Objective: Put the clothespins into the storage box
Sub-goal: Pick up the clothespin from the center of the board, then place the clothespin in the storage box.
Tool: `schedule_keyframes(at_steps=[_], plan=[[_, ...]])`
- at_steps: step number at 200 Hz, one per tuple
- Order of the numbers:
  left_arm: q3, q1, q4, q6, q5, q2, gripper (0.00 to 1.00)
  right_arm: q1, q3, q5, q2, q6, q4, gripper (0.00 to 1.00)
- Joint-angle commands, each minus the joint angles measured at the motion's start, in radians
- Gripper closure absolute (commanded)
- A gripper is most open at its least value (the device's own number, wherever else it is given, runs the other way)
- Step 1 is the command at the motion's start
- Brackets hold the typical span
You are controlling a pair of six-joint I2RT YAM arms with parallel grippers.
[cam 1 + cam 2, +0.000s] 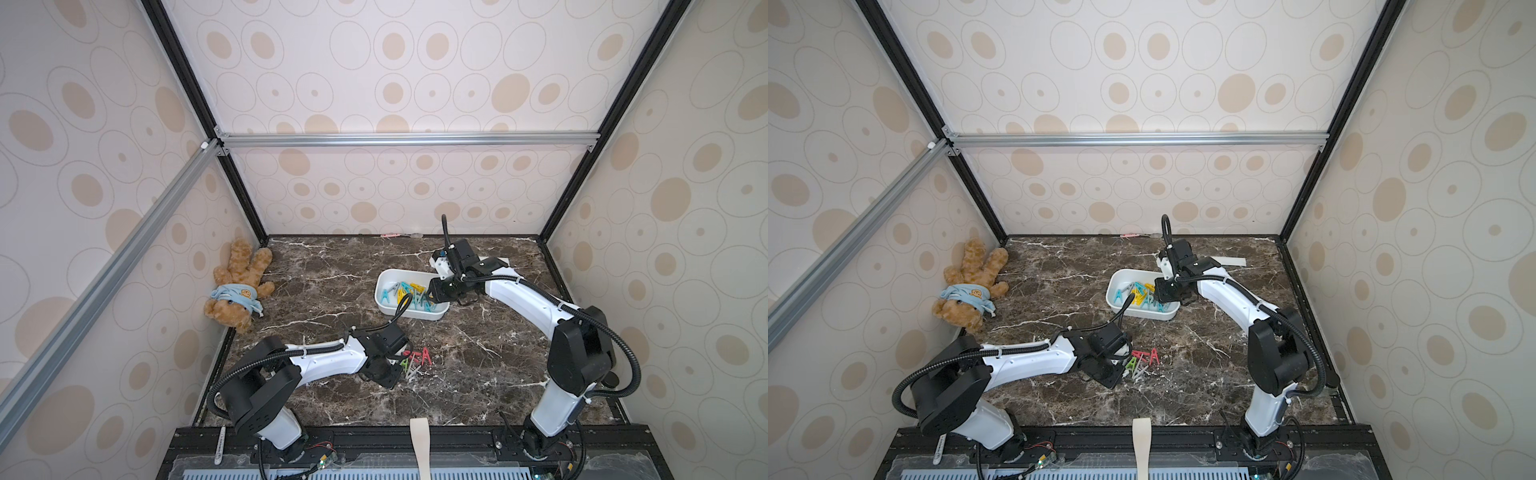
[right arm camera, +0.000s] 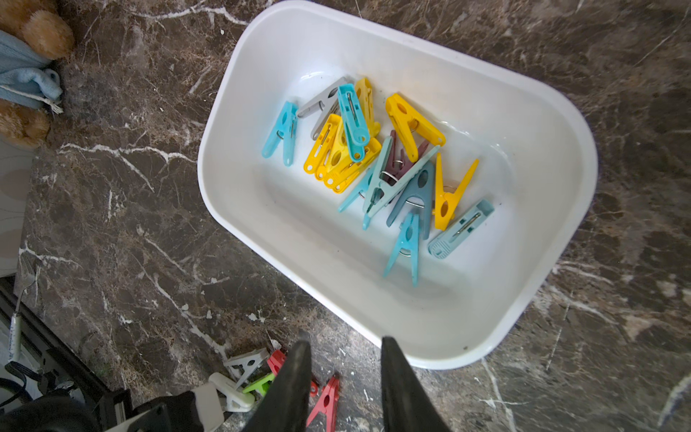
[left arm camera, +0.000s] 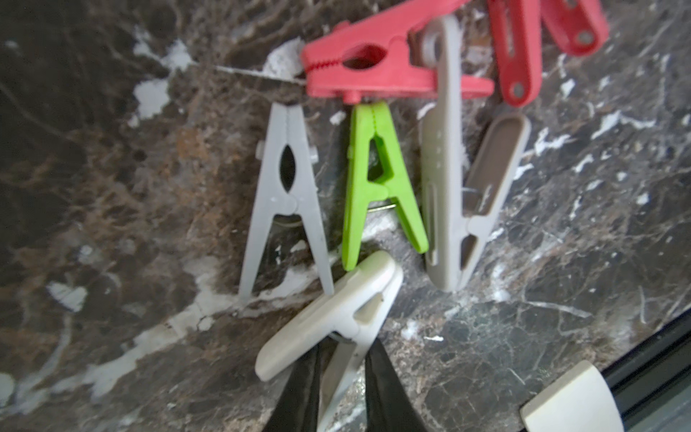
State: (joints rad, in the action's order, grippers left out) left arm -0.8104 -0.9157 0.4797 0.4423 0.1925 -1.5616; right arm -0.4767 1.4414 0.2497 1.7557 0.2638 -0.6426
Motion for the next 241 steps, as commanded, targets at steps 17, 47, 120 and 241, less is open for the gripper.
schedule_keyframes(at_steps=[17, 47, 120, 241], plan=[[-0.016, -0.013, 0.062, -0.020, -0.015, 0.006, 0.84, 0.001, -0.019, -0.010, -0.036, -0.008, 0.000, 0.66], [-0.021, -0.012, 0.072, -0.019, -0.026, 0.014, 0.92, 0.001, -0.031, -0.001, -0.042, -0.001, 0.014, 0.67], [-0.069, -0.011, 0.121, -0.034, 0.037, 0.074, 0.96, 0.001, -0.054, -0.009, -0.075, -0.023, -0.006, 0.69], [-0.569, 0.273, 0.165, -0.068, 0.213, -0.099, 0.99, 0.001, -0.151, -0.029, -0.192, -0.021, -0.036, 0.69]])
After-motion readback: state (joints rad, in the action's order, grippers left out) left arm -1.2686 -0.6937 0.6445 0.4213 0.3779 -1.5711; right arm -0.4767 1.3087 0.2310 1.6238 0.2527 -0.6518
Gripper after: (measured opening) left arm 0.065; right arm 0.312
